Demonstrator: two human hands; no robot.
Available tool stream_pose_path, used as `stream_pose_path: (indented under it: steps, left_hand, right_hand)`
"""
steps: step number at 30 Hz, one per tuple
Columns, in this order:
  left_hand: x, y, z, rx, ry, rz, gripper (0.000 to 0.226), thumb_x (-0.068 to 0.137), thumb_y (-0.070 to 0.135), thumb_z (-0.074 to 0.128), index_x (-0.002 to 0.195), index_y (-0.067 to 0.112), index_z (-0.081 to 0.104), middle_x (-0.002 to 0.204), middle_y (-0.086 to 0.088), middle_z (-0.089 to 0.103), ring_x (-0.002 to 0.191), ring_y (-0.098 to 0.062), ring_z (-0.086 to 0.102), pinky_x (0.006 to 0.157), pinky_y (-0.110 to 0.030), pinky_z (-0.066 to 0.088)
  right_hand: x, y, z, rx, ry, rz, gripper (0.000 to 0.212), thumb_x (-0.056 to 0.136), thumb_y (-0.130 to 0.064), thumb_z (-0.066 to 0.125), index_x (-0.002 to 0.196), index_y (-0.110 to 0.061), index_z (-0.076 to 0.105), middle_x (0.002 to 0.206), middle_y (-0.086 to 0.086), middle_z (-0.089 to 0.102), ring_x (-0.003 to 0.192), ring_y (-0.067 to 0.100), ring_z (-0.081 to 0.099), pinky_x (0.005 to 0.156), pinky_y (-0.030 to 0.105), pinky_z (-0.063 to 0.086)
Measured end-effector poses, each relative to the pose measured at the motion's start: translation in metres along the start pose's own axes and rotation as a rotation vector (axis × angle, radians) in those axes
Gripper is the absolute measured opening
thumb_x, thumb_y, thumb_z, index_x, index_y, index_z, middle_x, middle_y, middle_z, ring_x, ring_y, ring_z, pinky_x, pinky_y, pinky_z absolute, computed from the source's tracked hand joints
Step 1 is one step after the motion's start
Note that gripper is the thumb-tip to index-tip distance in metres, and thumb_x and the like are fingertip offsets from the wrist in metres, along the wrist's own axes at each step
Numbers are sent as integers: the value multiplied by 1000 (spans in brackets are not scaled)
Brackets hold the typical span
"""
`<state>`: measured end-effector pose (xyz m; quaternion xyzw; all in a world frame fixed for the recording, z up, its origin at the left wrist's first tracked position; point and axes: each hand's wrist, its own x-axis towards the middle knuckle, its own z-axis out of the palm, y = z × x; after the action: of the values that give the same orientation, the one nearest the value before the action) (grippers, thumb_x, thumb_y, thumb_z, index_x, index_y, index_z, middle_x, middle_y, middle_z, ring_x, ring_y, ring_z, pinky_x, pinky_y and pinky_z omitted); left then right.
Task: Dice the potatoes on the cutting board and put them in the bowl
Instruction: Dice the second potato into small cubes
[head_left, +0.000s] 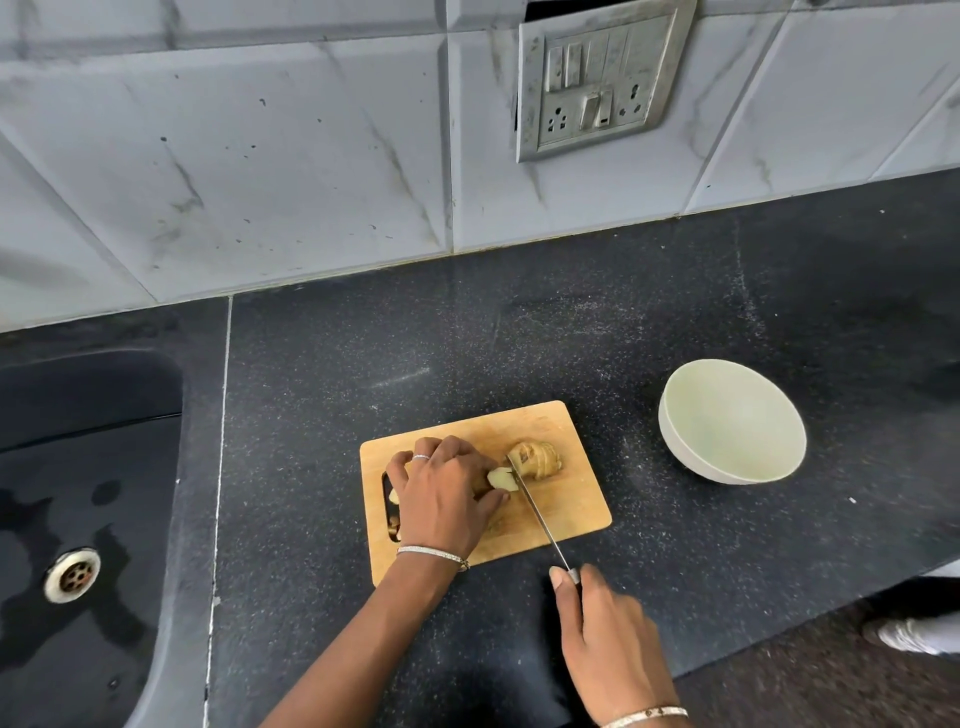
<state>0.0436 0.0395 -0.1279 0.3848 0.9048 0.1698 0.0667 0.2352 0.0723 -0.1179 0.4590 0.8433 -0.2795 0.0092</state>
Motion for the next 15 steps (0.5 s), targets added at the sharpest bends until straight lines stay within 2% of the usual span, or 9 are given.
stream_pose_path:
  steps: [6, 11, 15]
  left_hand:
    - [1, -3, 0, 21, 5, -14, 38, 70, 63, 69, 103, 44, 67, 108, 23, 59, 110, -10, 43, 99, -41, 22]
    - [1, -3, -1, -12, 16, -2, 43, 69, 60, 71, 109, 43, 64, 105, 23, 64, 112, -9, 45, 99, -42, 22]
    - [2, -2, -1, -3, 9, 15, 34, 74, 55, 70, 105, 42, 66, 97, 22, 67, 111, -10, 46, 99, -42, 23]
  right_hand:
    - [4, 2, 7, -2, -41, -15, 38, 96, -57, 17, 84, -29, 39, 82, 0, 64, 85, 23, 64, 63, 35, 38]
    - [8, 3, 3, 23, -6, -35, 41, 93, -61, 14, 80, -29, 37, 73, -2, 59, 77, 22, 62, 63, 38, 45]
    - [11, 0, 7, 5, -18, -44, 45, 94, -62, 13, 80, -27, 38, 73, -3, 58, 75, 23, 61, 67, 42, 48]
